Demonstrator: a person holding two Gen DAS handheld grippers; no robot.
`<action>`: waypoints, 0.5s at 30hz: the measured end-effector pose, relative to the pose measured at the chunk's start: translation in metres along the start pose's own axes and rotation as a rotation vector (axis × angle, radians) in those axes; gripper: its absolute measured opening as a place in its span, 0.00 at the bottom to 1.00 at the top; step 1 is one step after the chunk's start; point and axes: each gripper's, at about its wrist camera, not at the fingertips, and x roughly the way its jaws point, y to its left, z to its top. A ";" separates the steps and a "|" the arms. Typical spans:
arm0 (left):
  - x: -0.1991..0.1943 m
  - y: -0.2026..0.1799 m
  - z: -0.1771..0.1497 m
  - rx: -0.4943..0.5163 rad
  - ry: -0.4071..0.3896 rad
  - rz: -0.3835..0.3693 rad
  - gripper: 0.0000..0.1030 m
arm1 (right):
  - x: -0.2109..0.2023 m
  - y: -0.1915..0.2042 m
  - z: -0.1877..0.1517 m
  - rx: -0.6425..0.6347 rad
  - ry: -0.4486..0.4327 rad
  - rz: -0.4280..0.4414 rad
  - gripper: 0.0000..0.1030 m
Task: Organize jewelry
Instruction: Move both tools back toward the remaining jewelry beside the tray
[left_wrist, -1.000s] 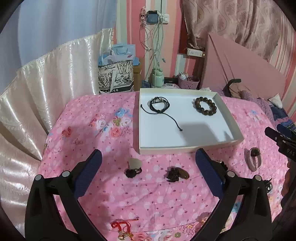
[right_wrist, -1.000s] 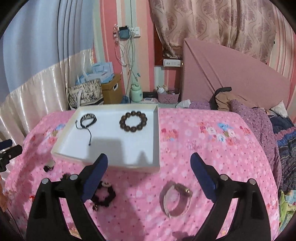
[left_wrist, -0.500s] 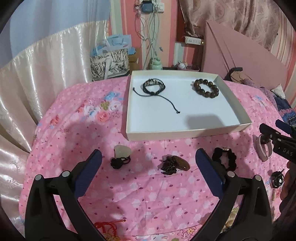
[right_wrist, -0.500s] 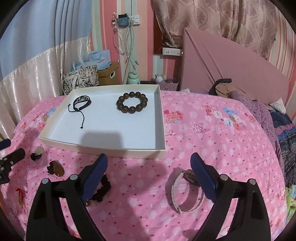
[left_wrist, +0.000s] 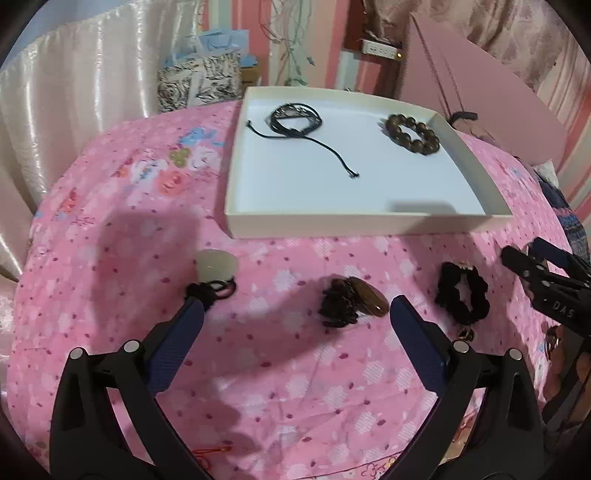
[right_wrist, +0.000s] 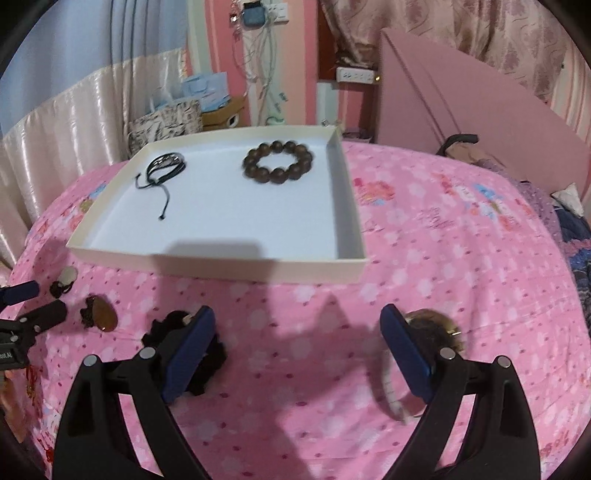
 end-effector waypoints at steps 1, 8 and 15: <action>0.002 -0.001 -0.001 0.003 0.005 0.000 0.97 | 0.002 0.002 -0.001 -0.004 0.004 0.003 0.88; 0.014 -0.012 -0.005 0.044 0.033 -0.011 0.90 | 0.009 0.015 -0.008 -0.053 0.026 0.006 0.88; 0.017 -0.015 -0.005 0.067 0.025 -0.022 0.80 | 0.016 0.014 -0.011 -0.058 0.057 0.012 0.88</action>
